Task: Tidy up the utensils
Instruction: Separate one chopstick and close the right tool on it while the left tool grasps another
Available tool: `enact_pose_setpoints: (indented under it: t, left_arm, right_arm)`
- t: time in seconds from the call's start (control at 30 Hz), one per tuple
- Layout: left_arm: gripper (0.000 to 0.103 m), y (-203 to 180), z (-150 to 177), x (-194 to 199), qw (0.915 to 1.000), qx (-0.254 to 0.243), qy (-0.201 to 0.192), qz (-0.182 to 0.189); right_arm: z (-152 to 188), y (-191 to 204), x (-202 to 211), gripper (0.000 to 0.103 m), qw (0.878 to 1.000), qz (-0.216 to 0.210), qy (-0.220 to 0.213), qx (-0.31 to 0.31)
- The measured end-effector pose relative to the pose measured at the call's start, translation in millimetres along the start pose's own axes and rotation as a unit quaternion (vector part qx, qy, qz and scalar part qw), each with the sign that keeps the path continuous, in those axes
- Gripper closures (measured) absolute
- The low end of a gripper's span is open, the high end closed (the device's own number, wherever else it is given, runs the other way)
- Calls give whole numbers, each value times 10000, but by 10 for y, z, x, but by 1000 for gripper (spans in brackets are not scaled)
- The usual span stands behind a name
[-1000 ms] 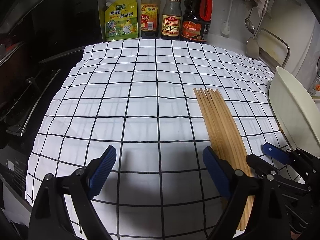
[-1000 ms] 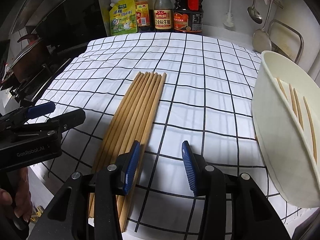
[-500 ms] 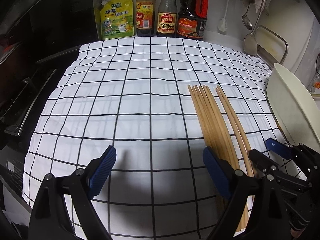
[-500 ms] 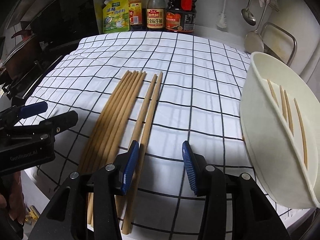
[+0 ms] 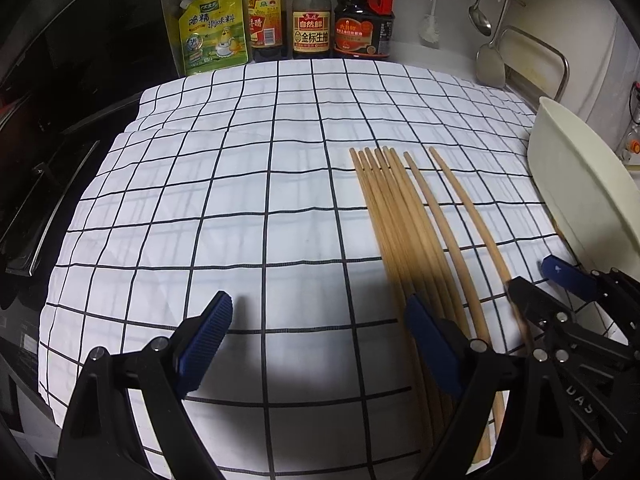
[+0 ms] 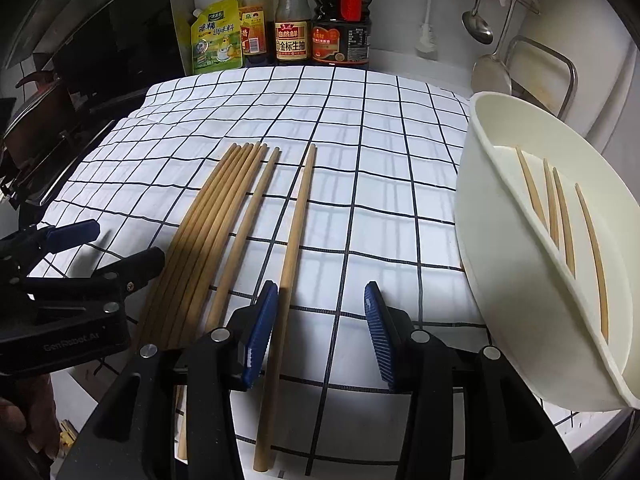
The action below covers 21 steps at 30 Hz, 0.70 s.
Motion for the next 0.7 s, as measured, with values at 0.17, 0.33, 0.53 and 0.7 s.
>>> enact_pose_setpoints:
  t: [0.17,0.33,0.53,0.7]
  left_arm:
    - [12,12,4,-7,10000,-12,-23,-50]
    - [10,-8,-17,-35,9999,-17,0,-118]
    - [7,25,-14,-119,9999,3,39,-160]
    - [10,48,-53,-143,9999,103,20,-103]
  right_arm:
    - [-4,7,-12,60,10000,-39,10,-2]
    - [26,21,-56,60,10000,-14,73,30]
    - [16,16,-67,60,10000,1,38,34]
    - [-19,34,-92,61,9999,19,-49,94]
Point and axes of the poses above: each gripper's, at about its wrist camera, not at the fingertips, and x roughly against the way its jaws point, y to its left, z to its underside, the point moved 10 cm from there along -x, roughly the way its jaws point, and after that the axes turned 2 degrees about y, right-handed, at the moved point
